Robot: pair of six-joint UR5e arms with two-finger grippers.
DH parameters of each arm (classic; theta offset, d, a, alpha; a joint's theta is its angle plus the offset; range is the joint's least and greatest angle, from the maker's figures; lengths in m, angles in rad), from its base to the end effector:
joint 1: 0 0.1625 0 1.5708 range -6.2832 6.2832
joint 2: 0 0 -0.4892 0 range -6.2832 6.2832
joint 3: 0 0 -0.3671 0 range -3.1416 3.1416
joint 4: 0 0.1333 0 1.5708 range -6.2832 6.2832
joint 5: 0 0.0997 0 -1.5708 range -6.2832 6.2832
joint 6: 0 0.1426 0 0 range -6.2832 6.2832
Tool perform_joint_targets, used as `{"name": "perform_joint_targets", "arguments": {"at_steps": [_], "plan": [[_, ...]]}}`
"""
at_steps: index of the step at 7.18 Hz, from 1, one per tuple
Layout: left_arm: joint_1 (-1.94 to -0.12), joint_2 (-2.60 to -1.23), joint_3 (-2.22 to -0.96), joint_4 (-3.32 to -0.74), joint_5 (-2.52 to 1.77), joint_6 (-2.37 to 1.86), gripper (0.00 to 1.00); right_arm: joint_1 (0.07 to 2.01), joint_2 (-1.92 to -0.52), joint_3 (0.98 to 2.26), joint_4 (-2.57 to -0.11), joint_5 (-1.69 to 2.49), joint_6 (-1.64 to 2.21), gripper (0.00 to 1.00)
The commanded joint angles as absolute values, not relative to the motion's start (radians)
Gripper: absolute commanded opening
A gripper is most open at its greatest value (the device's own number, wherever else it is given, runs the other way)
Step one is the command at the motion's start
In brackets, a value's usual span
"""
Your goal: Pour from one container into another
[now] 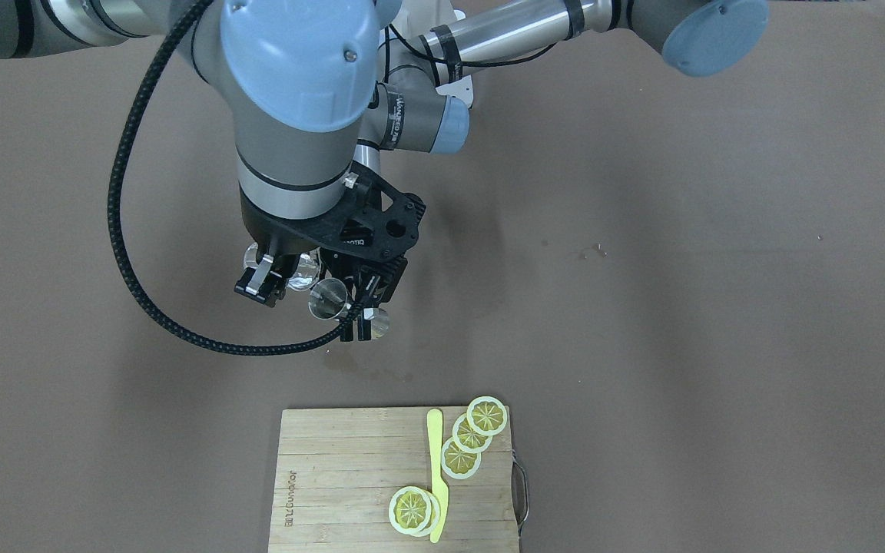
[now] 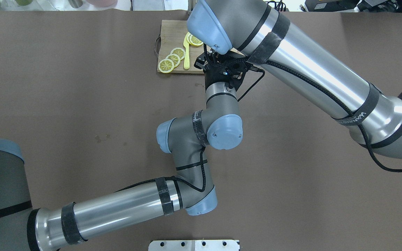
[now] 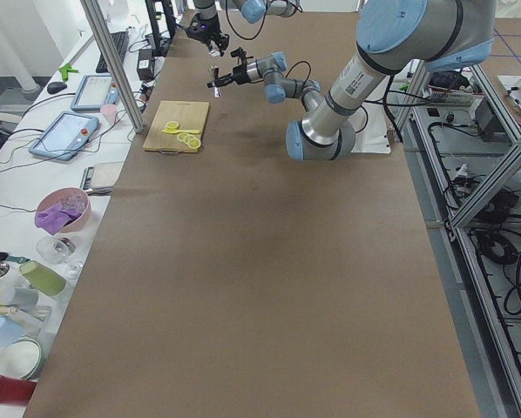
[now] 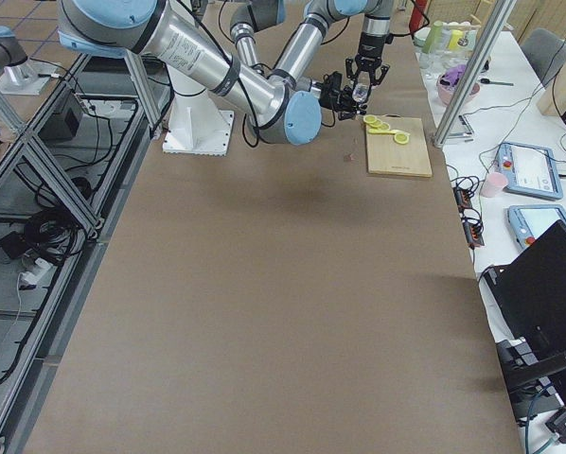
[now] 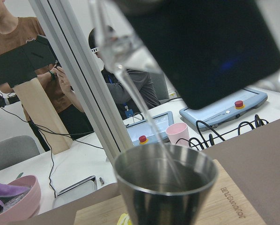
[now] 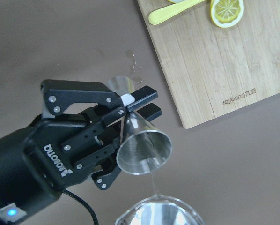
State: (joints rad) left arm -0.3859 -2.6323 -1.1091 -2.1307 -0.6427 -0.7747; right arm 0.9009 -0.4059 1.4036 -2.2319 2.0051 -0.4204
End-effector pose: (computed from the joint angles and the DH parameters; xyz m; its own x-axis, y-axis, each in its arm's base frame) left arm 0.6928 -0.5486 0.1366 0.9060 0.0942 -0.4126 0.3688 0.3027 0.8788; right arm -0.4302 -0.6611 0.1364 0.3312 -0.9156 0.2278 0.7900 0.4011 0.4636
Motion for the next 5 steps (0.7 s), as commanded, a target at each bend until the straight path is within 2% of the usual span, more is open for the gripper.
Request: {"name": "perform_joint_targets", "arguments": {"at_steps": [1, 3, 5], "plan": [[-0.387, -2.632, -1.111, -2.131, -0.643, -0.775, 0.0, 0.943, -0.489, 1.5, -2.15, 2.023, -0.404, 0.0], [-0.387, -2.632, -1.12, -2.163, -0.666, -0.775, 0.0, 0.986, -0.585, 1.612, -2.07, 2.077, -0.353, 0.0], [-0.387, -2.629, -1.123, -2.204, -0.672, -0.776, 0.0, 0.997, -0.774, 1.824, -2.015, 2.08, -0.316, 0.0]]}}
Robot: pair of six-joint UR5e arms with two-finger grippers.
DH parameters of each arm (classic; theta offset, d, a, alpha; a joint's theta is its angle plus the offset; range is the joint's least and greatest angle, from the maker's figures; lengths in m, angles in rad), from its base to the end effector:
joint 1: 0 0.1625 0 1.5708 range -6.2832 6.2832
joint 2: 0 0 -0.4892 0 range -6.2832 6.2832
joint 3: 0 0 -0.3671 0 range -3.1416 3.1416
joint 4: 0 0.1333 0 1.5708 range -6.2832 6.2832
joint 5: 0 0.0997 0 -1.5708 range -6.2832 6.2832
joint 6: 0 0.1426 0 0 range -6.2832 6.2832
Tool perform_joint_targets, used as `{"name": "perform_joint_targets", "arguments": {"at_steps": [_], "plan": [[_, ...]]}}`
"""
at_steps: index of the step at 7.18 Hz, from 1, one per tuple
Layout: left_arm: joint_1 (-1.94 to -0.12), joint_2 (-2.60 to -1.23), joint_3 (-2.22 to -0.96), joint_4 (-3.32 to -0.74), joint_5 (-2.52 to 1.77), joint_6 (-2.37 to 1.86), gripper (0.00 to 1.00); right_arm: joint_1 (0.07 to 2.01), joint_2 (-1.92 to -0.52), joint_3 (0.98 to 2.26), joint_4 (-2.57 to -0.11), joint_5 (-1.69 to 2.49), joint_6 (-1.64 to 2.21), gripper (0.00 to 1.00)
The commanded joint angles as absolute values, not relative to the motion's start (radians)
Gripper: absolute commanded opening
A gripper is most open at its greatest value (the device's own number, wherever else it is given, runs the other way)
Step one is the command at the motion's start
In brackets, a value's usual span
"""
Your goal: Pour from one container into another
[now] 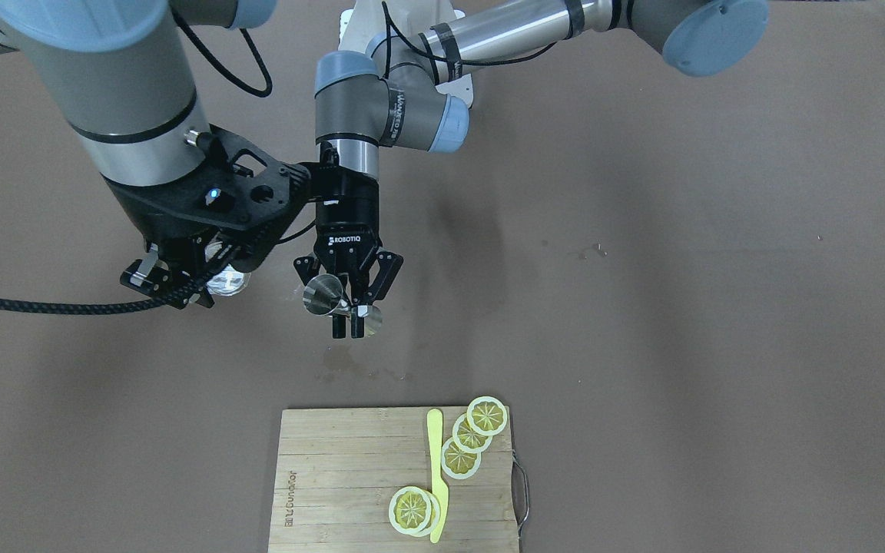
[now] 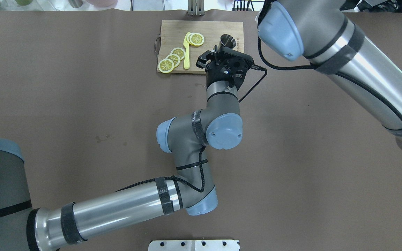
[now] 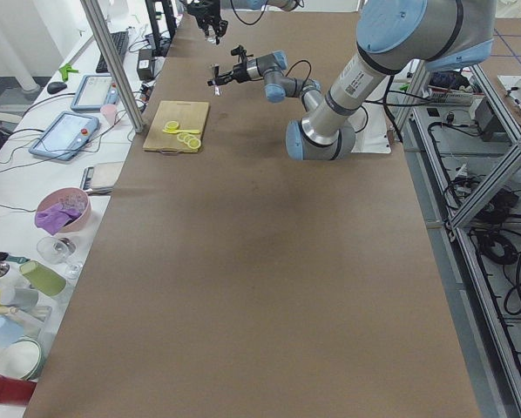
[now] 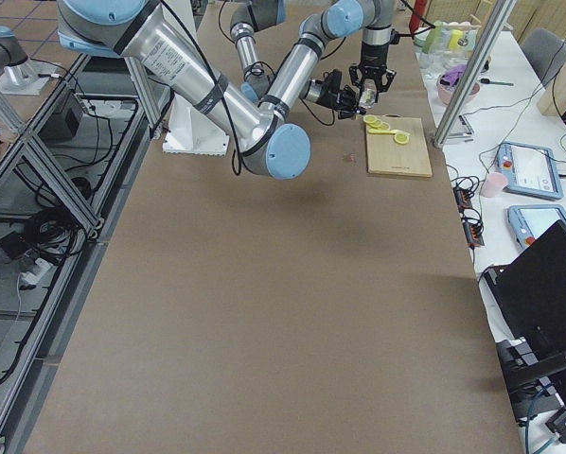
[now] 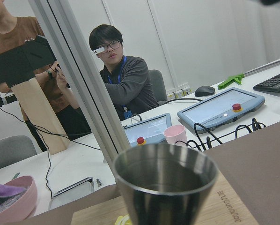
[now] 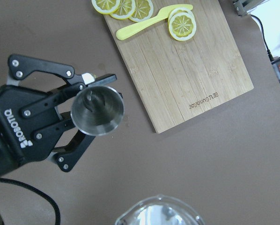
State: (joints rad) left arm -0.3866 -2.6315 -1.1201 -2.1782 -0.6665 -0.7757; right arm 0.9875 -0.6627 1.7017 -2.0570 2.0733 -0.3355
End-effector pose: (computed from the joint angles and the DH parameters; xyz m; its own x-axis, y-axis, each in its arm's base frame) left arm 0.6901 -0.5459 0.1280 0.8785 0.1189 -0.4627 0.4126 0.2994 0.8603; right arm -0.3439 -0.6384 0.2011 0.4048 -0.8890 0.2142 0.6376 0.4423 0.6307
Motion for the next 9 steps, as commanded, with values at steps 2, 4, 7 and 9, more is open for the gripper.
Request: {"name": "perform_joint_targets", "arguments": {"at_steps": [2, 4, 7, 9], "plan": [[-0.399, -2.622, -1.158, -2.209, -0.716, -0.776, 0.0, 1.044, -0.915, 1.897, -1.905, 2.14, -0.302, 0.0], [-0.414, -2.605, -1.192, -2.226, -0.764, -0.776, 0.0, 1.09, -1.062, 1.898, -1.685, 2.18, -0.24, 0.0], [-0.422, -2.53, -1.294, -2.255, -0.788, -0.784, 0.0, 1.101, -1.27, 1.87, -1.279, 2.175, -0.042, 0.0], [-0.431, -2.443, -1.385, -2.287, -0.825, -0.776, 0.0, 1.101, -1.38, 1.791, -0.966, 2.161, 0.087, 0.0]]}}
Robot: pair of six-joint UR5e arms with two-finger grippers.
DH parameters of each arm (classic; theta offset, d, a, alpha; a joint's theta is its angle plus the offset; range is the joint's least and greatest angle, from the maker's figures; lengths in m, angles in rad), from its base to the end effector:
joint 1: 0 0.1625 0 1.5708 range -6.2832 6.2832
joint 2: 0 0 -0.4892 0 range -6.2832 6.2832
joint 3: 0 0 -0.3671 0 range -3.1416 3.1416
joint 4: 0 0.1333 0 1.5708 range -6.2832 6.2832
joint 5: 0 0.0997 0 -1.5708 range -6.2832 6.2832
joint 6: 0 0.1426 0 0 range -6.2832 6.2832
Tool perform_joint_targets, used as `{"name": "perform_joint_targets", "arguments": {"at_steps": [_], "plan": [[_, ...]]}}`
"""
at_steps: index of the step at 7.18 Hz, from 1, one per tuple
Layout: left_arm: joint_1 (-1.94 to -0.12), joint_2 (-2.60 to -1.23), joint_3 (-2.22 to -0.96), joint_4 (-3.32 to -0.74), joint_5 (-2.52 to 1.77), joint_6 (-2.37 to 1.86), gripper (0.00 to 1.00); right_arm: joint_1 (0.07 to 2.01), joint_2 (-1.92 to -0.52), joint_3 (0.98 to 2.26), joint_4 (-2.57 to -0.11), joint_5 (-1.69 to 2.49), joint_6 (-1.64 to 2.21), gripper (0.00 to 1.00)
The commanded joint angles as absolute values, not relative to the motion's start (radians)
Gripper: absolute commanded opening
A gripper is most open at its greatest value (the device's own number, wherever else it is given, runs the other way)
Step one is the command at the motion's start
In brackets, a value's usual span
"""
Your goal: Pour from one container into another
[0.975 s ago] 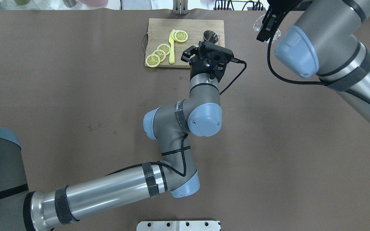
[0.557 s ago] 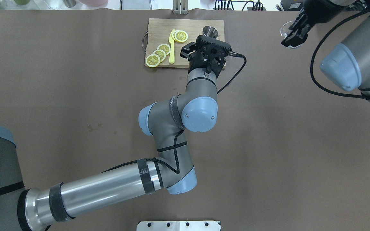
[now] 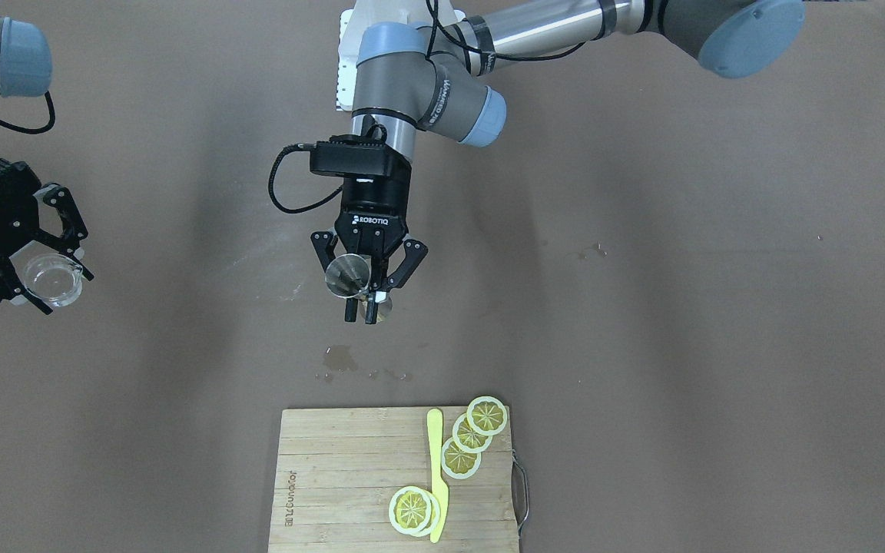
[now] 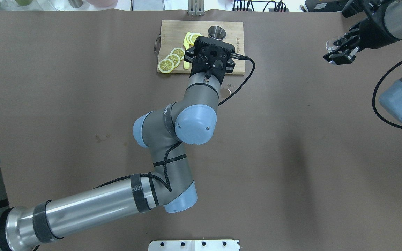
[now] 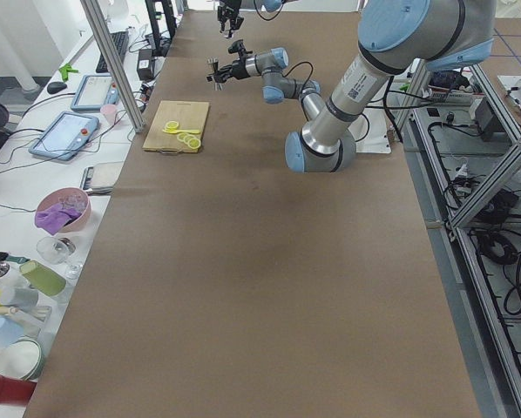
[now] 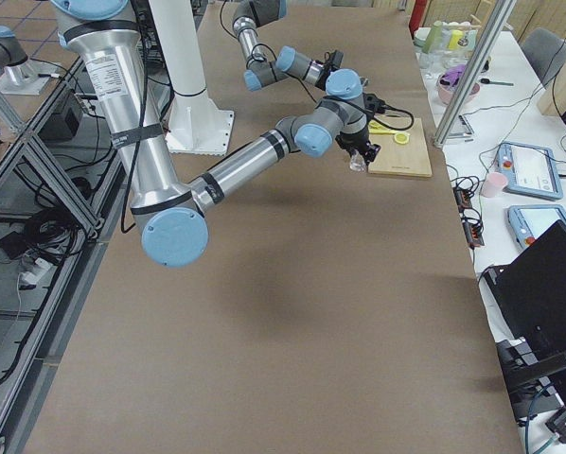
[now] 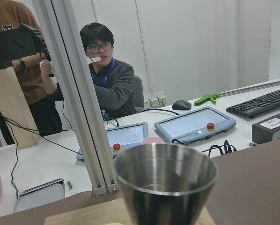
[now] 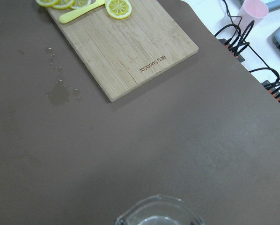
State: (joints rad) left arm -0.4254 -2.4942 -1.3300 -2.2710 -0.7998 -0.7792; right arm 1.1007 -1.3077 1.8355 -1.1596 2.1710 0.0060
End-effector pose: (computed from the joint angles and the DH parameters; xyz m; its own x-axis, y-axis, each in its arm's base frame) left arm 0.6274 -0.5397 0.1471 0.7739 0.2096 -0.5977 0.5251 0.3154 0.7905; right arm -0.2239 -0.5572 0.4390 0.5308 -0.7770 0.3384 0.2644 0.5312 0.8049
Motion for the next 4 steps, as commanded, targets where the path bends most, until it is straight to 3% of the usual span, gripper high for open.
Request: {"name": "perform_joint_targets", "arguments": {"at_steps": [1, 4], "plan": [[-0.437, -2.395, -1.446, -2.289, -0.842, -0.776, 0.0, 1.101, -1.426, 1.757, -0.851, 2.158, 0.121, 0.0], [-0.463, -2.213, -1.631, -2.292, -0.896, -0.787, 0.0, 1.1, -1.465, 1.562, -0.489, 2.14, 0.208, 0.0]]}}
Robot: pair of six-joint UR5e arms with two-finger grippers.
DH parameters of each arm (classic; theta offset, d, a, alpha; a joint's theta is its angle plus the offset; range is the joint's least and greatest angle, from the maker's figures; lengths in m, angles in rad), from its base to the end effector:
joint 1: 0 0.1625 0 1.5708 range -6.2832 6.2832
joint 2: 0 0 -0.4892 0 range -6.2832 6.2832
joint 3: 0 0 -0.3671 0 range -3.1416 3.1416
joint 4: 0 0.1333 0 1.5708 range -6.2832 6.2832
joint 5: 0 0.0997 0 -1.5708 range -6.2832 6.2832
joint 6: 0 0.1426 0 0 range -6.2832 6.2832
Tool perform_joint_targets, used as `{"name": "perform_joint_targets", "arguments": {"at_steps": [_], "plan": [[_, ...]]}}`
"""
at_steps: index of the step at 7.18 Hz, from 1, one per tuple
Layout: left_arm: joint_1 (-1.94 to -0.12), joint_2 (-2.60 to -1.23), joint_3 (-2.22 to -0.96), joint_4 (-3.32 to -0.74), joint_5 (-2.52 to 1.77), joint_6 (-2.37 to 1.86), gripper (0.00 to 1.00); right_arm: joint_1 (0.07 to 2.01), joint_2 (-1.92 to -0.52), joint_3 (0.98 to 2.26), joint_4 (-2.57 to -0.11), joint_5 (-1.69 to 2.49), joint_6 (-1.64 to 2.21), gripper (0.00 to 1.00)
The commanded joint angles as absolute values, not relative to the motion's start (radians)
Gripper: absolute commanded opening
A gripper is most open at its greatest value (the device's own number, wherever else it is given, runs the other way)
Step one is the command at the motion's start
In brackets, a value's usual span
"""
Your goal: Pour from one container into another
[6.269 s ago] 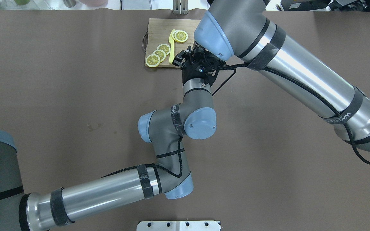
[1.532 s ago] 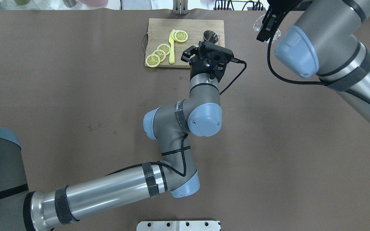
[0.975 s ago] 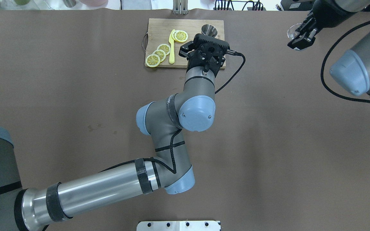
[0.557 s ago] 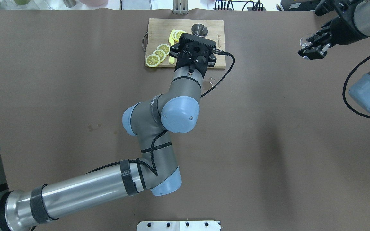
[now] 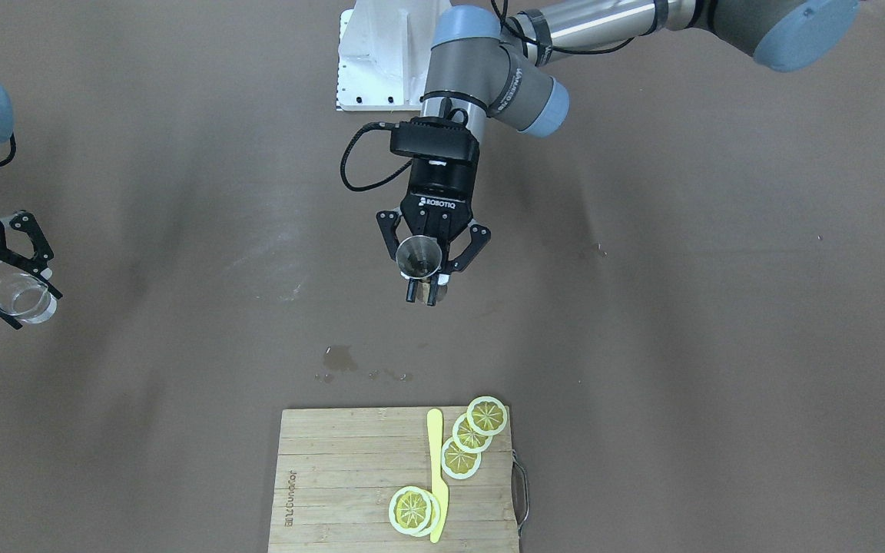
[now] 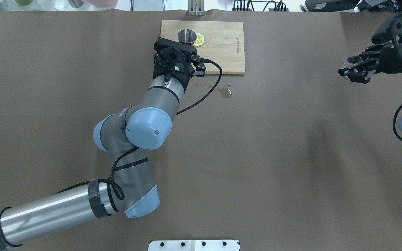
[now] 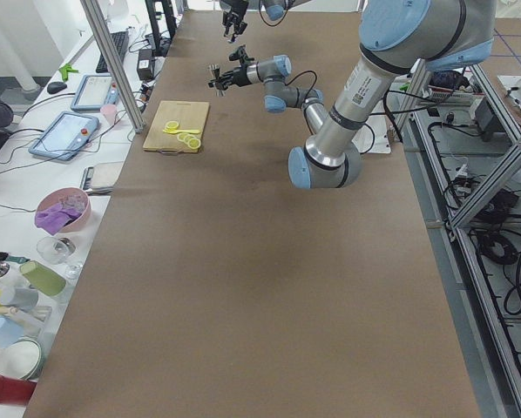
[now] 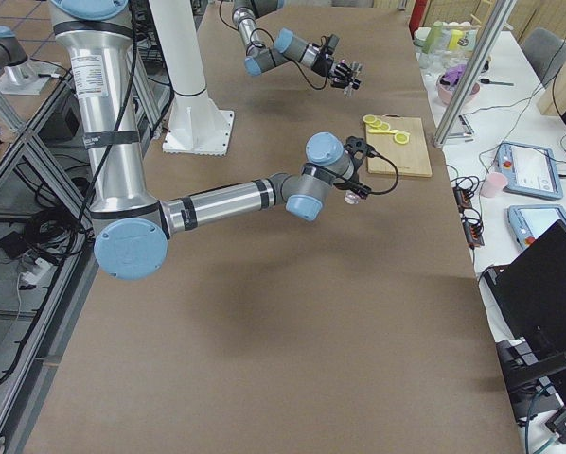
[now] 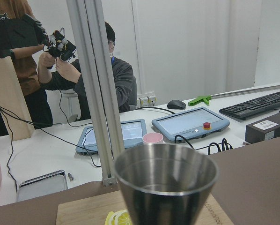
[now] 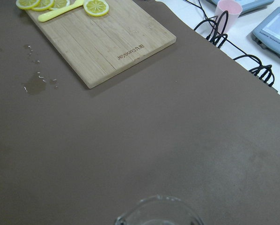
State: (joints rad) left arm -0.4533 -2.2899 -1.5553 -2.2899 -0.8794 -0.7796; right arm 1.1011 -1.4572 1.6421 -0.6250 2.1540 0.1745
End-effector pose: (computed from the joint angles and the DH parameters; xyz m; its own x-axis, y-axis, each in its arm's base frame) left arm 0.5541 -0.5193 0.2107 0.7364 0.2507 -0.6284 0.5414 0.3387 0.7695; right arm -0.2075 -0.5299 0.5416 0.5444 -0.7436 0.3881 0.0998 0.5168 0.8502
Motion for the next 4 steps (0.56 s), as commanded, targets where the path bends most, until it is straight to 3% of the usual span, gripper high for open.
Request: {"name": "perform_joint_targets", "arguments": {"at_steps": [1, 4], "plan": [[-0.471, -2.135, -1.69, -2.319, -0.914, -0.788, 0.0, 1.094, -1.459, 1.49, -0.38, 2.097, 0.248, 0.0], [-0.508, -1.956, -1.698, -2.527, -0.942, -0.788, 0.0, 0.95, -1.416, 1.408, -0.226, 1.941, 0.378, 0.0]]}}
